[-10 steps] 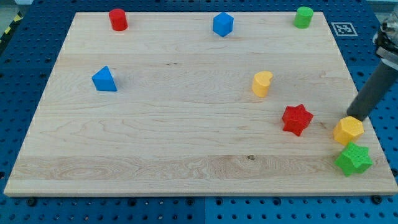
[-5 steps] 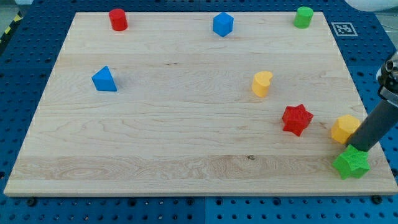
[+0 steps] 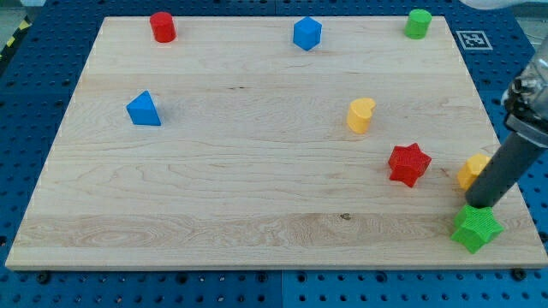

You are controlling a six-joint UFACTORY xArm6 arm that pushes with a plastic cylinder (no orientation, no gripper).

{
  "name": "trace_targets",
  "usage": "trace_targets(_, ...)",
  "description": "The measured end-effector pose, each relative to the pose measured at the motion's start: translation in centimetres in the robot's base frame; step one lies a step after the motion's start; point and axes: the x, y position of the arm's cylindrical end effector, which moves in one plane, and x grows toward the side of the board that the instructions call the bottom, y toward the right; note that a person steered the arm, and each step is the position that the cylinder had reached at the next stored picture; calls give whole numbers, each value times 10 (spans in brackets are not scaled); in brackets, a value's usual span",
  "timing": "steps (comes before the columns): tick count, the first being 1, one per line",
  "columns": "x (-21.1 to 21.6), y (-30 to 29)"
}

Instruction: Move yellow hexagon to the right center

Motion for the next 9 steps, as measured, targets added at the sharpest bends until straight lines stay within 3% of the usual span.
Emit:
trace_targets(5,-71,0)
trace_targets(9,-49,17)
